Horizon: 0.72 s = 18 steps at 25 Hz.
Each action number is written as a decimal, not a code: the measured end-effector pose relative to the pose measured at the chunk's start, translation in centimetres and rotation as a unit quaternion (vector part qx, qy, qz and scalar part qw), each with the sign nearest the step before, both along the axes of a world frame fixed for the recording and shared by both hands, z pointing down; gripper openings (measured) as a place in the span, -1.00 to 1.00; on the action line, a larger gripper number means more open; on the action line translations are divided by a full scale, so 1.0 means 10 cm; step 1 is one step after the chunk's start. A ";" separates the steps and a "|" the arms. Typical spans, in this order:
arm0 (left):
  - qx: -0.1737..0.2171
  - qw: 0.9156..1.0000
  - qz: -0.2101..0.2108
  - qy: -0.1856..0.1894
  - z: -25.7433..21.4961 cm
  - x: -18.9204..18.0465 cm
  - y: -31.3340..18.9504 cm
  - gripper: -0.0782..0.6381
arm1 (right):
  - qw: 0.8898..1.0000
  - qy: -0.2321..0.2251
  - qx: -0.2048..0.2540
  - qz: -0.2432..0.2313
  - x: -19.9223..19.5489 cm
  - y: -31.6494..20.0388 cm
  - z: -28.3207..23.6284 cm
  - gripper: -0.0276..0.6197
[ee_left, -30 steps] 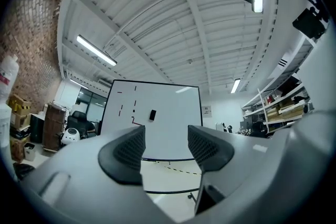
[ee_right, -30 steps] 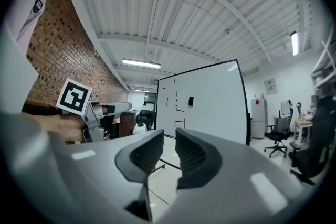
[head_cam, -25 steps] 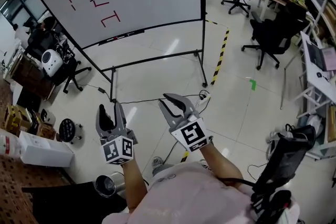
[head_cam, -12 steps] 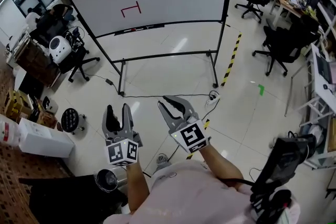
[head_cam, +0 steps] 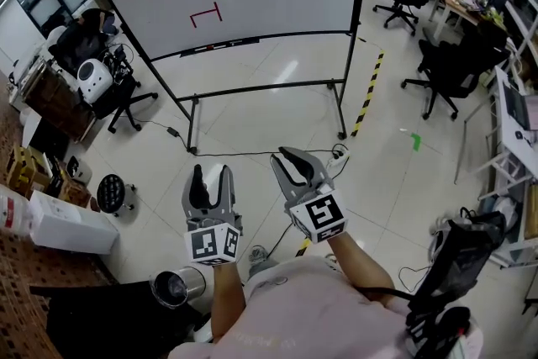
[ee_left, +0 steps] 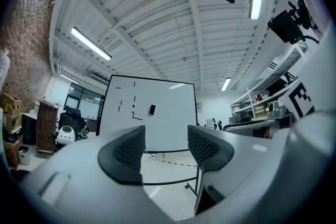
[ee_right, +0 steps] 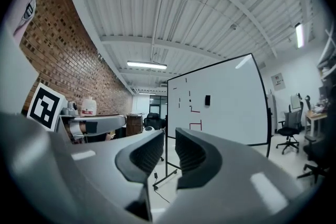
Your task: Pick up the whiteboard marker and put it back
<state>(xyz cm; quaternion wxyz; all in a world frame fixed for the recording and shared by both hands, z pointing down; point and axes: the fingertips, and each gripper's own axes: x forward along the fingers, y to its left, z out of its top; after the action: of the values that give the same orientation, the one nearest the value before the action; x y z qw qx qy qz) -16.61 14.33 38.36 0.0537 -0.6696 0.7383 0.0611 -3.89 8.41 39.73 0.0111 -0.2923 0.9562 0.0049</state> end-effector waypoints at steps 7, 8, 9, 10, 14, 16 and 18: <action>0.001 1.000 0.021 -0.003 -0.01 0.21 -0.09 -0.10 | 0.999 0.018 0.036 0.025 0.20 -0.02 -0.06 -0.91; 0.000 1.000 0.023 -0.002 -0.01 0.22 -0.10 -0.10 | 0.998 0.020 0.042 0.030 0.22 -0.03 -0.07 -0.91; 0.000 1.000 0.025 -0.001 -0.02 0.22 -0.12 -0.10 | 0.998 0.020 0.042 0.034 0.22 -0.05 -0.08 -0.91; 0.001 1.000 0.025 0.000 -0.03 0.20 -0.13 -0.10 | 0.998 0.020 0.038 0.036 0.20 -0.08 -0.08 -0.91; 0.006 1.000 0.026 0.003 -0.07 0.18 -0.14 -0.10 | 0.999 0.017 0.030 0.040 0.17 -0.12 -0.07 -0.91; 0.004 1.000 0.029 0.005 -0.06 0.23 -0.15 -0.10 | 0.998 0.018 0.033 0.042 0.20 -0.11 -0.07 -0.91; 0.003 0.999 0.034 0.006 -0.02 0.28 -0.15 -0.10 | 0.998 0.018 0.034 0.042 0.23 -0.10 -0.05 -0.91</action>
<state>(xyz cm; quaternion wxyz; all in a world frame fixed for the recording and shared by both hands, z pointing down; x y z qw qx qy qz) -13.77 12.83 38.15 0.0493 -0.6935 0.7155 0.0686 -1.56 7.42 39.22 0.0034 -0.3312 0.9426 0.0429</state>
